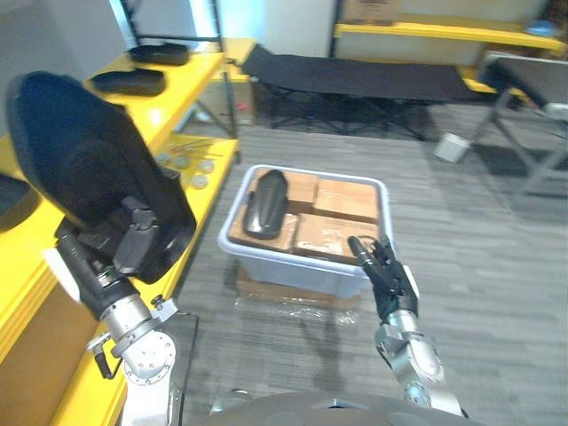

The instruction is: Walk over and take three plastic housings, then place them on the shelf

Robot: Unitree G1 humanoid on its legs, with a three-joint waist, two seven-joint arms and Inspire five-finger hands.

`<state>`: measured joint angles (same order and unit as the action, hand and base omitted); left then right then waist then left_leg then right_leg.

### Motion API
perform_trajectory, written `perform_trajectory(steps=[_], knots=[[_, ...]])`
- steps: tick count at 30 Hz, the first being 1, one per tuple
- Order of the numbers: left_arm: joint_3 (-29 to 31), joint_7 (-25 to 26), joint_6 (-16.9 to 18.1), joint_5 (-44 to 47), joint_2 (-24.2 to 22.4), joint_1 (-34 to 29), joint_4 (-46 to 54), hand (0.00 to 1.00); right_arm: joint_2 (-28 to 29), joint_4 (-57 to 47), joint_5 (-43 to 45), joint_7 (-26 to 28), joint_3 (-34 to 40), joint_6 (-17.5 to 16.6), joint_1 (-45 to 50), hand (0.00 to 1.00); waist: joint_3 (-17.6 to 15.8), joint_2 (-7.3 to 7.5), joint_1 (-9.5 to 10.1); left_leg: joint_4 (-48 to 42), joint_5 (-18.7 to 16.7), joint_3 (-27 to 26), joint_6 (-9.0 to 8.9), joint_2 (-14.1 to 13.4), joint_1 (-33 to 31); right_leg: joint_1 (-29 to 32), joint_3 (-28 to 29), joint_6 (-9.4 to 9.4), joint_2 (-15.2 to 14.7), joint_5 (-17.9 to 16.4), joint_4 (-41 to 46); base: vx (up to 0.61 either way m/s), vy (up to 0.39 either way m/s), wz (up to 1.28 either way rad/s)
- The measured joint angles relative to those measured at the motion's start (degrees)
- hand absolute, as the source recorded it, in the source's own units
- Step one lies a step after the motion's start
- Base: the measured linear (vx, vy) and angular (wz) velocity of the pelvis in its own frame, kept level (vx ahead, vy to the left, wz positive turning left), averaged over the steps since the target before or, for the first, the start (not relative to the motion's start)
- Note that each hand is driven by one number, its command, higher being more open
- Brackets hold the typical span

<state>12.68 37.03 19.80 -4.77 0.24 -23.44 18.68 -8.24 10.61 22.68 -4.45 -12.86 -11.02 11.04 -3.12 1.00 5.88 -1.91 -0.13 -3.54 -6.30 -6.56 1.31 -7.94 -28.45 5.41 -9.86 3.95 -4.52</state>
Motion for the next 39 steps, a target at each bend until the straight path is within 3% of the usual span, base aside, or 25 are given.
perform_trajectory(steps=[4,7,8,9,10,11,13,19,23,26,29,30,32,33,34,35,36,39], knots=[[4.0,0.4,0.0,0.3,-1.4,-3.5,0.0,0.0,0.3,3.7,-3.0,-2.1,-3.7,0.2,-5.7,1.0,-0.2,0.05,4.51,0.0,0.7,5.9,-0.07,1.3,-1.1,-2.9,-6.1,0.66,-0.3,-1.1,0.0,0.03,-0.023,0.83],[5.2,-1.7,0.2,3.7,-2.3,-6.5,0.2,0.0,1.1,3.7,-4.4,-3.9,-4.7,0.2,-8.0,1.0,-0.3,0.14,5.72,-1.1,0.8,9.2,0.08,2.6,-2.4,-5.6,-11.0,1.47,-0.8,-2.0,0.1,0.03,-0.018,0.87],[5.3,-3.5,0.4,5.2,-2.6,-7.1,0.2,0.0,1.5,3.6,-4.6,-5.0,-4.6,0.1,-8.6,1.0,-0.6,-0.01,5.49,-1.5,-0.1,7.2,2.12,2.4,-4.1,-6.7,-14.3,1.97,-1.2,-2.5,0.4,0.02,-0.014,1.24],[5.2,-4.9,0.4,5.5,-2.6,-7.0,0.3,0.0,1.5,3.3,-5.2,-5.7,-4.5,0.2,-8.6,1.0,-0.9,-0.16,4.81,-2.2,0.0,4.1,2.73,1.5,-5.0,-7.4,-16.5,2.08,-1.2,-2.7,0.7,0.03,0.006,1.69],[4.1,-8.2,1.3,6.8,-2.6,-6.4,0.3,0.0,1.2,2.8,-7.1,-7.6,-4.0,0.3,-8.5,1.0,-1.9,0.01,3.47,-3.9,1.3,-2.1,3.09,-0.5,-5.8,-8.8,-20.5,2.16,-1.4,-3.1,1.9,0.0,0.071,1.76],[2.7,-10.4,2.6,7.2,-2.6,-6.5,0.3,0.0,0.4,2.8,-8.5,-8.8,-3.3,0.6,-8.1,1.0,-2.4,-0.68,3.47,-4.0,3.2,-6.8,2.3,-1.5,-6.5,-9.0,-22.2,2.75,-2.3,-4.6,4.0,0.01,0.086,1.58],[1.2,-11.2,3.1,7.2,-2.6,-6.4,0.3,0.0,0.0,2.8,-9.0,-9.3,-3.3,0.7,-7.8,1.0,-2.8,-0.43,3.65,-3.7,4.7,-6.7,2.25,-0.5,-6.7,-8.9,-22.4,3.29,-3.7,-5.2,5.7,0.01,0.134,0.53],[0.0,-11.6,3.1,6.5,-2.0,-6.1,1.7,0.0,0.6,2.3,-9.2,-4.7,-2.4,0.6,-5.8,1.0,-4.7,-1.0,2.75,-3.9,3.7,-9.6,3.25,0.2,-6.3,-6.8,-19.3,2.29,-6.1,-6.0,7.6,-0.04,0.092,-0.22],[-0.9,-12.2,3.1,6.4,-1.2,-5.8,2.0,0.0,-0.4,0.8,-8.8,-1.9,-1.4,0.3,-4.9,1.0,-4.9,-1.24,1.84,-5.6,3.6,-9.9,3.35,-0.2,-7.4,-5.7,-18.3,2.97,-6.8,-7.1,9.8,-0.01,0.004,-0.06],[-1.2,-12.3,3.1,5.8,-1.1,-5.8,2.2,0.0,-1.1,0.3,-8.9,-1.1,-1.4,-0.4,-5.3,1.0,-5.3,-1.63,2.5,-10.3,1.2,-8.9,3.55,-0.4,-9.3,-6.3,-18.8,3.41,-7.4,-7.4,10.9,0.01,0.03,0.08],[-1.0,-12.9,2.9,5.9,-1.0,-5.6,3.6,0.0,-1.0,0.2,-9.5,-2.0,-3.1,-1.8,-7.0,1.0,-5.8,-1.21,4.24,-17.0,-3.7,-7.9,4.47,0.3,-11.8,-6.3,-20.2,3.3,-11.0,-10.5,16.3,0.02,0.094,0.23],[-0.9,-13.2,2.9,5.9,-0.5,-5.5,4.6,0.0,-0.8,0.2,-10.2,-2.8,-3.5,-2.1,-8.0,1.0,-6.2,-0.83,4.81,-19.3,-5.7,-7.3,4.92,1.2,-12.2,-6.5,-20.5,1.53,-12.6,-11.8,20.2,0.07,0.174,0.53],[-0.9,-13.2,2.9,5.5,0.6,-4.6,4.8,0.0,-0.6,0.2,-10.7,-3.5,-3.7,-3.3,-8.4,1.0,-6.3,-0.9,4.82,-21.2,-7.4,-5.0,6.14,2.8,-12.1,-4.9,-18.3,-1.67,-16.7,-9.5,30.1,0.08,0.191,0.73],[-0.5,-12.0,2.9,3.8,1.9,-3.7,5.0,0.0,-0.4,0.2,-10.9,-3.9,-3.6,-5.1,-8.7,1.0,-6.2,-0.74,4.81,-21.0,-8.1,-3.1,7.13,4.2,-11.6,-1.9,-12.0,-6.46,-18.1,-5.3,36.5,0.07,0.177,0.75],[-0.4,-11.1,2.9,3.5,2.6,-3.2,5.3,0.0,-0.3,0.2,-11.1,-4.0,-3.5,-6.3,-9.0,1.0,-6.2,-0.61,4.69,-20.8,-8.3,-2.2,7.42,4.5,-11.6,-0.6,-8.6,-6.3,-18.0,-3.4,38.6,0.12,0.188,0.82],[-0.2,-9.4,2.9,2.8,3.9,-2.1,5.7,0.0,0.2,0.2,-11.0,-4.1,-3.5,-8.6,-10.0,1.0,-6.5,-0.7,4.59,-20.2,-8.3,0.3,8.57,5.1,-11.7,1.7,-3.8,-4.2,-17.3,-4.4,41.6,0.14,0.117,0.83],[0.0,-7.5,2.8,2.1,4.9,0.3,5.6,0.0,0.3,-0.7,-11.0,-3.9,-3.4,-11.6,-11.7,1.0,-6.5,-0.54,4.26,-18.8,-7.8,3.6,9.52,6.1,-11.5,4.2,-0.3,-3.31,-14.5,-9.7,44.7,0.15,0.089,0.83],[1.4,-4.9,2.6,2.1,5.3,6.7,5.4,0.0,-1.1,-4.7,-11.0,-3.5,-2.6,-15.3,-21.9,1.0,-7.0,-1.42,3.88,-14.0,-5.8,9.4,10.18,7.9,-7.7,8.7,3.0,-3.95,-7.4,-17.6,42.1,0.16,0.098,0.71]])
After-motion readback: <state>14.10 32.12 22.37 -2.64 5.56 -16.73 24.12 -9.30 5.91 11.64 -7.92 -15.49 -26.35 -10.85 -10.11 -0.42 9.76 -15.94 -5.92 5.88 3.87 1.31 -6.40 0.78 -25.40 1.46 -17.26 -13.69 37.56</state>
